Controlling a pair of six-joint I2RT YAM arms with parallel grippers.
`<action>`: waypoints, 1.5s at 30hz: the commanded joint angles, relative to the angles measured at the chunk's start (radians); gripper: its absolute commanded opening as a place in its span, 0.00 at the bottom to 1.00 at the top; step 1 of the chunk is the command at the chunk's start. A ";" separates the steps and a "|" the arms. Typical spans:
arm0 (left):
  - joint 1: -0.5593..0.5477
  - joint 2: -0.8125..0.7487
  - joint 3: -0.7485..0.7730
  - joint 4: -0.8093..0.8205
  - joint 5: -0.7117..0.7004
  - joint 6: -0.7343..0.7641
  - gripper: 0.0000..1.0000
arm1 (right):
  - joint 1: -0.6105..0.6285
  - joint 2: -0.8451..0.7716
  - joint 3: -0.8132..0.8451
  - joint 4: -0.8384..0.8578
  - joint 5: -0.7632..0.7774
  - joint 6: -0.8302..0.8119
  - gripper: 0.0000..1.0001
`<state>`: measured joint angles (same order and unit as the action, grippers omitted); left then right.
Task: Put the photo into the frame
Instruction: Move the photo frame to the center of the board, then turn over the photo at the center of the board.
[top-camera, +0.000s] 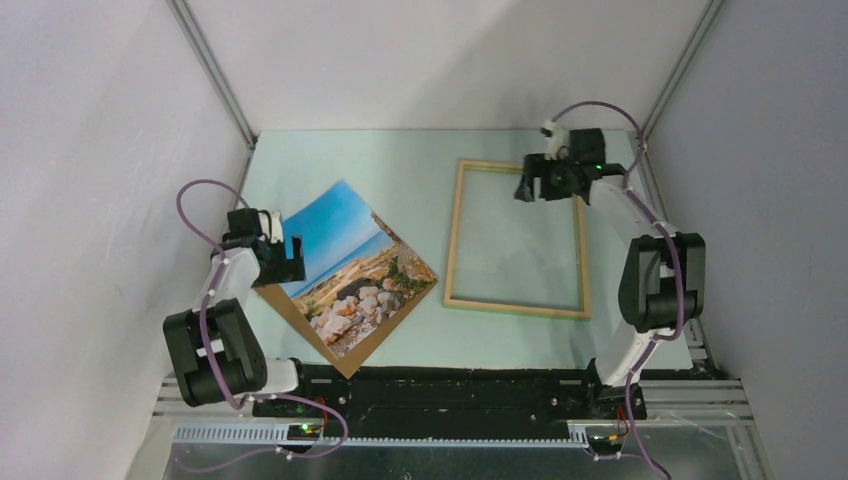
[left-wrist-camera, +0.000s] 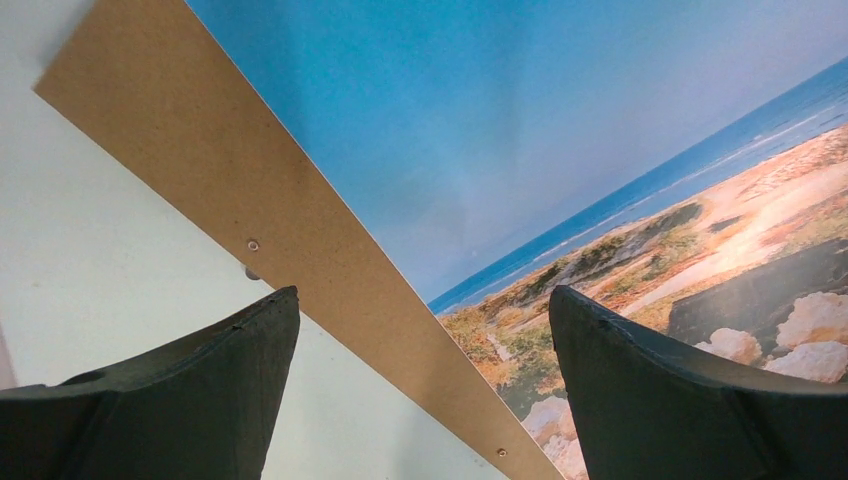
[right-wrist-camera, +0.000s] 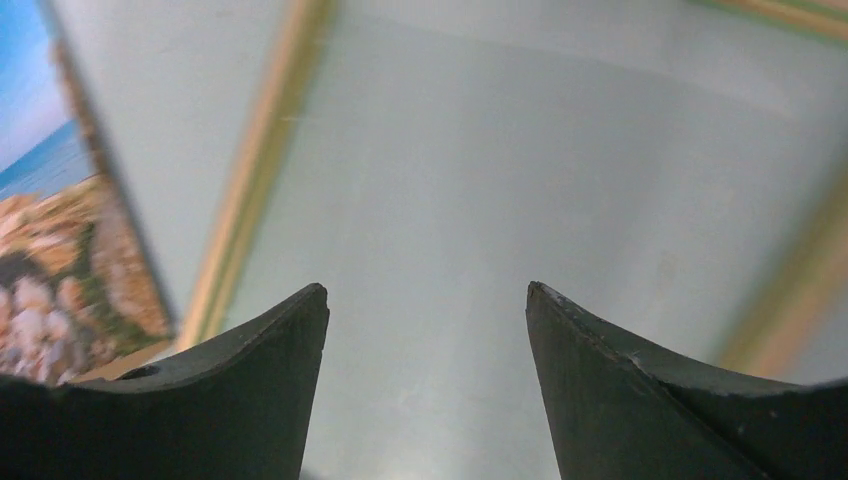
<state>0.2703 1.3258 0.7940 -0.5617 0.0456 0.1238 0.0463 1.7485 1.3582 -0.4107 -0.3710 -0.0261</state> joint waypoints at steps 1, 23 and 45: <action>0.049 0.052 0.029 -0.025 0.100 0.033 1.00 | 0.160 0.038 0.126 -0.034 -0.071 -0.018 0.77; 0.116 0.330 0.117 -0.077 0.269 0.035 0.99 | 0.512 0.637 0.748 -0.235 -0.295 0.015 0.85; 0.108 0.398 0.144 -0.075 0.369 0.003 0.96 | 0.548 0.834 0.870 -0.178 -0.511 0.212 0.79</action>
<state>0.3897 1.6451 0.9764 -0.7238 0.2703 0.1310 0.5739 2.5389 2.1624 -0.6071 -0.8234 0.1329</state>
